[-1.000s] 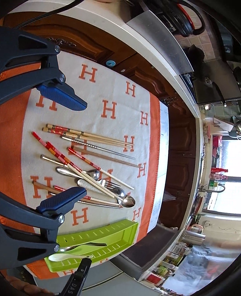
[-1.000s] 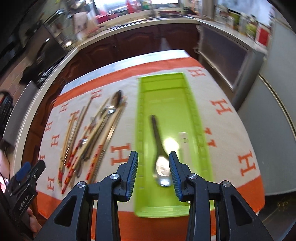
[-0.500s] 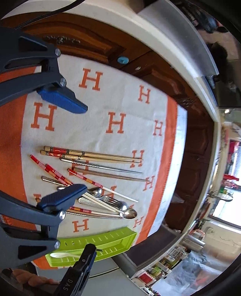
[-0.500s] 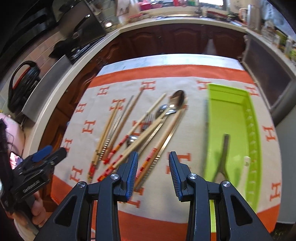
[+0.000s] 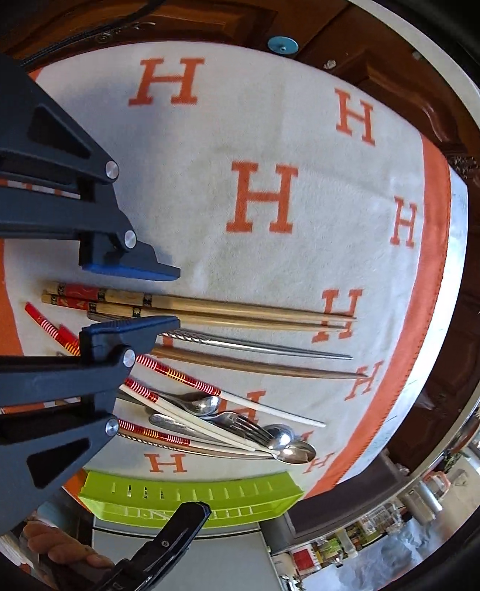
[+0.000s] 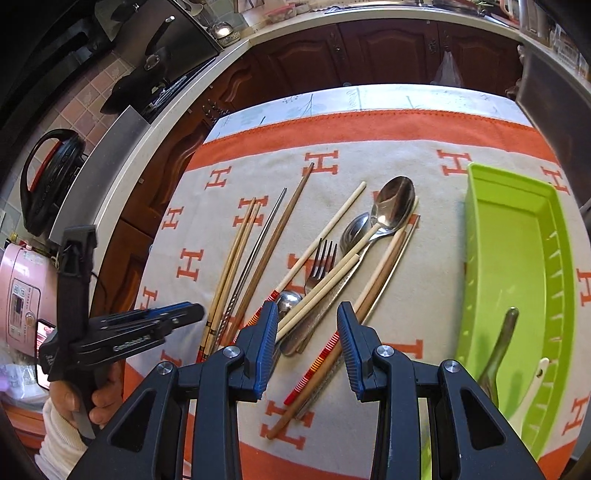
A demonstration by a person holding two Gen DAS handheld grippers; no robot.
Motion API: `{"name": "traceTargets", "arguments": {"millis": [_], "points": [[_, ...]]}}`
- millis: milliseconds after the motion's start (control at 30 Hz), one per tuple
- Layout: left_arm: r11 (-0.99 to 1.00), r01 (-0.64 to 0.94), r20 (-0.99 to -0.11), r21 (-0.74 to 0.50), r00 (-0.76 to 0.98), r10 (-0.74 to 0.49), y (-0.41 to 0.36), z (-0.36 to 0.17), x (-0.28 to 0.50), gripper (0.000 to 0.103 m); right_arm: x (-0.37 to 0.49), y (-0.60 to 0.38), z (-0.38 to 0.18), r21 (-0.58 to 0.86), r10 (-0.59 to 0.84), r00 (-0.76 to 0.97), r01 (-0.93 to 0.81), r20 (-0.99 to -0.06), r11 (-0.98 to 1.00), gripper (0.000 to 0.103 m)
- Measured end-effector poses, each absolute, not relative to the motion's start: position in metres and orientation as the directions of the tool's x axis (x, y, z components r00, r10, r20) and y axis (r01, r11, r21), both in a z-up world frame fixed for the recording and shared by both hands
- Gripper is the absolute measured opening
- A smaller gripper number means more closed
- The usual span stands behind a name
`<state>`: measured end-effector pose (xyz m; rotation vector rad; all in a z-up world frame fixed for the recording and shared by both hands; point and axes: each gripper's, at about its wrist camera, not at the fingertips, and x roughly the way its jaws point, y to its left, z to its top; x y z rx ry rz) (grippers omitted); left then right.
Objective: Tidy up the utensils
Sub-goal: 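Grasp a wooden chopstick with the left tool while the right tool grasps another chopstick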
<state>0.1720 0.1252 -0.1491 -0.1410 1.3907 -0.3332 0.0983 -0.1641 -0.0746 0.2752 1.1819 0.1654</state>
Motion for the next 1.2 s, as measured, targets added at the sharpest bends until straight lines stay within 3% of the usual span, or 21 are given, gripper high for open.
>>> {"name": "traceTargets", "arguments": {"millis": [167,567,633,667,1200], "points": [[0.958,0.167,-0.957,-0.231,0.137,-0.255,0.114,-0.156,0.177,0.012,0.100,-0.162,-0.083,0.314,0.292,0.351,0.007,-0.890,0.949,0.035],[0.967,0.238,-0.975,-0.089,0.179,-0.134,0.084,-0.159,0.181,0.014,0.100,-0.144,-0.098,0.302,0.301,0.317,-0.045,-0.900,0.952,0.035],[0.968,0.240,-0.974,-0.071,0.193,-0.119,0.079,-0.159,0.180,0.011,0.101,-0.141,-0.100,0.299,0.298,0.312,-0.047,-0.902,0.953,0.035],[0.971,0.230,-0.974,-0.059,0.202,-0.107,0.078,-0.159,0.181,0.005,0.101,-0.139,-0.101,0.300,0.300,0.309,-0.050,-0.902,0.953,0.035],[0.986,0.012,-0.910,-0.167,0.382,-0.159,0.157,-0.108,0.117,0.004,0.153,-0.070,-0.112,0.404,0.401,0.246,-0.038,-0.883,0.914,0.028]]}}
